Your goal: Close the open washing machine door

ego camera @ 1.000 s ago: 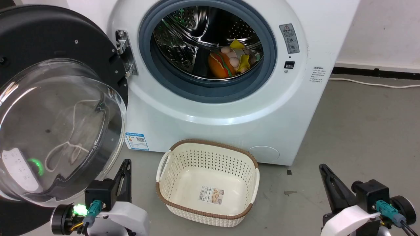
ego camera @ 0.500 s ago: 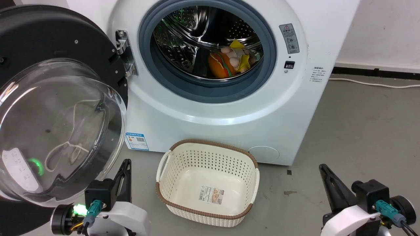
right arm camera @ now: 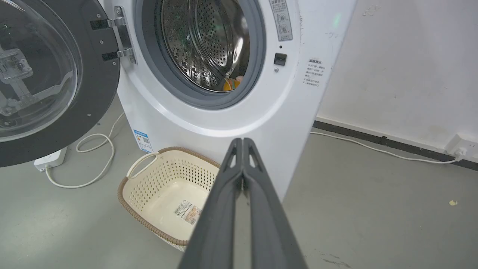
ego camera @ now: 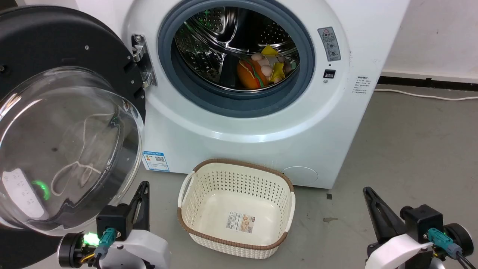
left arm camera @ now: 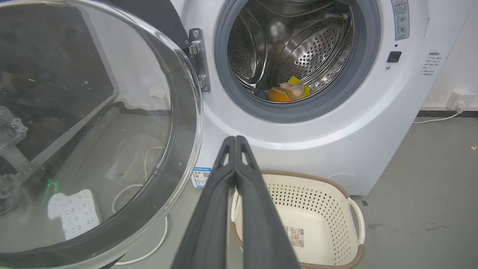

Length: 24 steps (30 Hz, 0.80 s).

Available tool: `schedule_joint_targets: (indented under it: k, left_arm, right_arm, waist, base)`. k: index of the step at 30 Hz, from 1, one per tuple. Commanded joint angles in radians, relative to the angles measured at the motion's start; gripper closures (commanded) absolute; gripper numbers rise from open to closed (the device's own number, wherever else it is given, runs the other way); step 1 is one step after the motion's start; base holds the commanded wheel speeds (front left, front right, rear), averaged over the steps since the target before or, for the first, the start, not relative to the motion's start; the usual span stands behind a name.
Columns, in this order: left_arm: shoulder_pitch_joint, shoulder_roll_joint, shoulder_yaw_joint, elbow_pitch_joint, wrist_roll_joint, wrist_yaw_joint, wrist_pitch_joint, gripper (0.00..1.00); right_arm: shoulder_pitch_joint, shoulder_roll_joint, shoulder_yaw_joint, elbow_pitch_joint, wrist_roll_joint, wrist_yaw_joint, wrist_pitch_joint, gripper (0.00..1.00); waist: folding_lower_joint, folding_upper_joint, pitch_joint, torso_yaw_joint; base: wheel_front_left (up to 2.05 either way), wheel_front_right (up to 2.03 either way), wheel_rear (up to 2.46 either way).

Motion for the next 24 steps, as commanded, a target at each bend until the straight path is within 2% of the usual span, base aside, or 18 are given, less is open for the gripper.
schedule_joint_targets:
  k: [1,3,4,24]
  left_arm:
    - [0.014,0.000,0.001,-0.004,0.002,0.003,0.000,1.00]
    - [0.014,0.000,0.001,-0.004,0.002,0.003,0.000,1.00]
    - [0.000,0.000,0.000,0.001,0.000,0.000,0.000,0.00]
    - [-0.001,0.001,-0.016,0.007,-0.005,-0.005,-0.038,0.00]
  right_arm:
    - [-0.012,0.005,0.000,-0.005,-0.008,0.001,0.000,1.00]
    - [-0.012,0.005,0.000,-0.005,-0.008,0.001,0.000,1.00]
    - [0.000,0.000,0.000,0.001,0.000,0.000,0.000,0.00]
    - [0.011,0.000,-0.017,0.010,0.022,0.000,-0.038,0.00]
  waist:
    - [0.0000,0.0000,0.000,0.000]
    - [0.0000,0.0000,0.000,0.000]
    - [0.0000,0.0000,0.000,0.000]
    - [0.0000,0.0000,-0.002,0.018]
  base:
    - [0.00,0.00,0.00]
    - [0.00,0.00,0.00]
    - [0.00,0.00,0.00]
    - [0.00,0.00,0.00]
